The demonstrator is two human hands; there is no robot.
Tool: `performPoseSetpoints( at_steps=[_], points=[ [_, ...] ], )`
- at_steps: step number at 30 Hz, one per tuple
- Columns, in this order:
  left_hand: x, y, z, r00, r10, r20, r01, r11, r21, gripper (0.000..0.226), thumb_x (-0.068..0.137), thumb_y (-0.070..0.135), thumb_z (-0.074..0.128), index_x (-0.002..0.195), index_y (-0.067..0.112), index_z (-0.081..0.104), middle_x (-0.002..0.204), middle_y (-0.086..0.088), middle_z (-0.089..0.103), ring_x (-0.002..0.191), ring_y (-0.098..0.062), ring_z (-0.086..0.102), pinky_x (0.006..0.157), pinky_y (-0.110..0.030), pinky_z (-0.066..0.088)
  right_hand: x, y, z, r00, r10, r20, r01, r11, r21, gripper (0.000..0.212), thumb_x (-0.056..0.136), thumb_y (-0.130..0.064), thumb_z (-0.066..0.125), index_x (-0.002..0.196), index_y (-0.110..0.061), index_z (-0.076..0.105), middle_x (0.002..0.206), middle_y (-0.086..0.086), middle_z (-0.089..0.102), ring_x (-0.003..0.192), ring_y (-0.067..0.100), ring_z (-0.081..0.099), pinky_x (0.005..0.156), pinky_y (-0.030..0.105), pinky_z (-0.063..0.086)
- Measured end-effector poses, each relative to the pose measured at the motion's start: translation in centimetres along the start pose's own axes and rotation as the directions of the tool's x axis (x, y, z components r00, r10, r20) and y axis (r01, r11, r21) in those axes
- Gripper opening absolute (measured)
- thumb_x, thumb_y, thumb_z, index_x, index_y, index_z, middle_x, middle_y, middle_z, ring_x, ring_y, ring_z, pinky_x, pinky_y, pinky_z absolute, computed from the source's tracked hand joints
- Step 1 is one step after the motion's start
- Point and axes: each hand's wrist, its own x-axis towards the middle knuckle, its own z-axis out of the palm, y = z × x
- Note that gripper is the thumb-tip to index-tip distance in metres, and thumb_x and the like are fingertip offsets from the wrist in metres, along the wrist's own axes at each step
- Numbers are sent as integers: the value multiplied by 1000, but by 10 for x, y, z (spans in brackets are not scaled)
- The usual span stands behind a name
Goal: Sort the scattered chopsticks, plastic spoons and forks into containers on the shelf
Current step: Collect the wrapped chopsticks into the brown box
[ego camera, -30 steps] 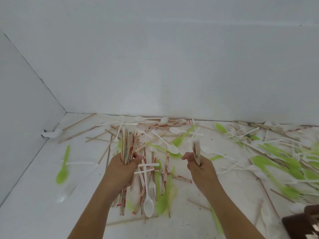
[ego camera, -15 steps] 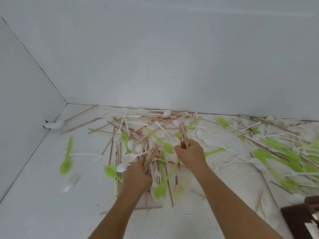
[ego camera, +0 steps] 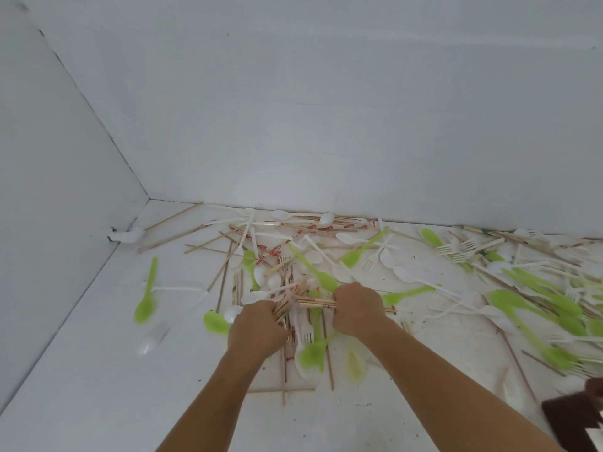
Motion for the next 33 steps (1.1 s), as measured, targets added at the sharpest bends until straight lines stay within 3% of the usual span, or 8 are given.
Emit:
performPoseSetpoints(
  at_steps=[6,12,16,18,21,23,27,33],
  points=[
    [-11,-30,-56,988,-31,154,35,999,-19,13,93,24,56,84,20,64,76,-4,67,63,-17,61,59,-30,50,-12,46,-35,977,166,-136,-148,980,131,11,80,-25,56,88,-24,64,87,-6,51,78,20,55,64,27,40],
    [-24,-61,-74,979,-34,200,161,730,-664,14,105,8,55,92,4,59,76,-14,63,59,-25,61,62,-40,59,-19,56,-60,966,217,-137,-142,897,419,16,99,-24,47,87,-17,53,82,7,61,71,24,58,60,35,45],
    [-16,-62,-57,981,-84,172,188,591,-785,13,104,17,61,97,7,55,75,-11,50,50,-14,40,47,-29,37,-29,9,-54,987,162,21,-102,512,853,19,107,-30,47,98,-16,58,78,7,65,63,20,66,62,37,51],
    [-10,-55,-42,983,-136,127,185,633,-752,25,97,28,73,90,10,58,64,-3,48,47,-12,39,44,-27,37,-28,-22,-38,977,112,183,-206,250,946,13,105,-25,54,104,-14,60,70,3,62,51,18,61,55,36,50],
    [2,-39,-19,979,-197,58,188,741,-644,22,87,31,81,81,14,67,54,7,55,44,-11,49,43,-26,42,-29,-65,-1,893,50,447,-449,107,887,7,95,-12,62,97,-6,58,66,3,51,44,12,38,41,24,31],
    [12,-34,-7,973,-229,-18,181,815,-550,10,85,23,77,82,15,70,65,4,65,57,-15,60,50,-29,50,-33,-82,22,856,123,502,-517,171,839,7,89,-12,63,94,-7,60,66,3,52,48,16,43,45,23,32],
    [16,-43,-1,944,-230,-238,129,918,-375,7,90,17,64,83,17,66,72,0,65,67,-18,61,53,-27,43,-43,-78,30,911,336,240,-370,408,835,5,89,-13,60,88,-14,65,81,1,65,62,14,59,50,23,43],
    [19,-56,1,933,-200,-298,103,945,-310,6,89,19,65,87,20,59,78,4,61,72,-20,60,53,-27,39,-30,-69,25,952,302,51,-266,736,623,14,88,-32,68,81,-22,62,76,-6,65,67,13,64,63,31,58]
  ],
)
